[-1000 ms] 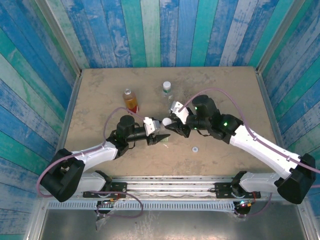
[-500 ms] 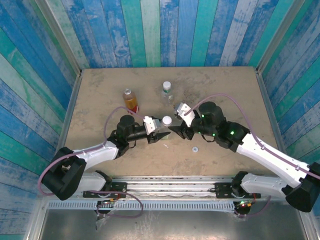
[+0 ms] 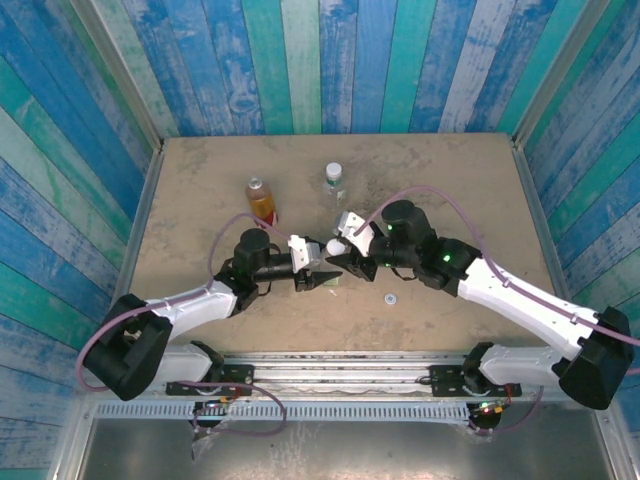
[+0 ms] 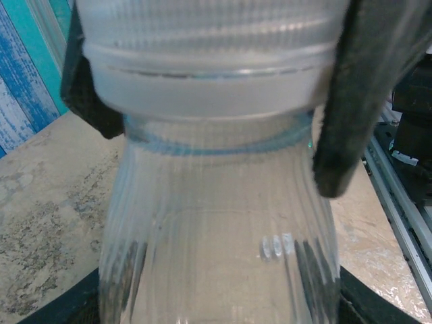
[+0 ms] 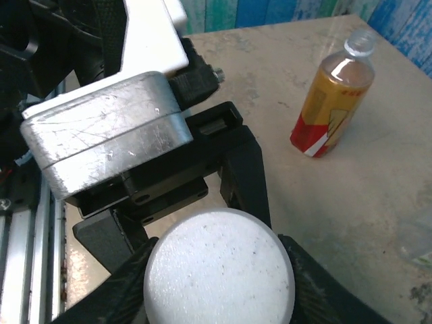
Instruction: Screw on the bottle caps
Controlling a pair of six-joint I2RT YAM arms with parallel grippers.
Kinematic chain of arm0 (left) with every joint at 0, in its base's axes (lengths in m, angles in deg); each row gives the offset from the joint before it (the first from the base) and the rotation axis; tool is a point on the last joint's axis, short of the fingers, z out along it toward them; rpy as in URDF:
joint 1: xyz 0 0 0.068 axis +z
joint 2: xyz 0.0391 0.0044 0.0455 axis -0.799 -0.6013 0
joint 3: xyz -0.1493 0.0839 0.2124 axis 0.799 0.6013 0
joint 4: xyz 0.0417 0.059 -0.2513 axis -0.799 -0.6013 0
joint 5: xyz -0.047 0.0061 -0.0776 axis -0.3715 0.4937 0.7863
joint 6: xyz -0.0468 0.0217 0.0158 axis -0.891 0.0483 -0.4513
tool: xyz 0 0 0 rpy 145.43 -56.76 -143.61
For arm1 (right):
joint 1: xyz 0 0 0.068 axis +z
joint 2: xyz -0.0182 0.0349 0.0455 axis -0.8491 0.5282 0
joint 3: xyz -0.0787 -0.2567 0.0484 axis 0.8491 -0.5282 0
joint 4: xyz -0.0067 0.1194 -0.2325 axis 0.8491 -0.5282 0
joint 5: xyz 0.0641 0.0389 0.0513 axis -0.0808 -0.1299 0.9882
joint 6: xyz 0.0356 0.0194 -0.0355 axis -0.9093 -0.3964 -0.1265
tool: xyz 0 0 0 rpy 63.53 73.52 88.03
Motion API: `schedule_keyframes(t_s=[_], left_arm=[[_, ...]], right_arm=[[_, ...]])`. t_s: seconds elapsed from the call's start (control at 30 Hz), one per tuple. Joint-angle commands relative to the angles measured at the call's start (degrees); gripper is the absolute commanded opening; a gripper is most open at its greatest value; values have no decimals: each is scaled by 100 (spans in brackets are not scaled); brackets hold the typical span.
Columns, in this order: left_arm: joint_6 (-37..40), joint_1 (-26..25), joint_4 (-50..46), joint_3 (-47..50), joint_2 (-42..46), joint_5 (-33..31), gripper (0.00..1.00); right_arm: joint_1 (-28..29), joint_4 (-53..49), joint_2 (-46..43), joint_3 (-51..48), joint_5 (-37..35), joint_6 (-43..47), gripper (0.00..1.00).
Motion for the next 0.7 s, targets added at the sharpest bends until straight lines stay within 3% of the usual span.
schedule_keyframes(t_s=[0.0,0.1,0.27,0.33,0.5,0.67], left_arm=[[76,-13,2,-182,-100,271,58],[28,-13,94,-152,-67,120,64],[-475,-21,892,165,320,-637,100],[-709,-30,1159,380,531,-1169,94],[-1104,-33,1527,980,975,-2287,94],[-1583,-42,1583,1377,1132,-3344,94]], right_arm=[[-21,46,-42,115,68,32,35],[-24,76,-134,52,-125,-15,24],[-69,401,-305,-215,-921,-257,18],[-230,746,-329,-389,-1313,-469,18],[-1066,1362,61,-418,-1710,-1196,12],[-1935,1438,1000,227,-1979,-1834,10]])
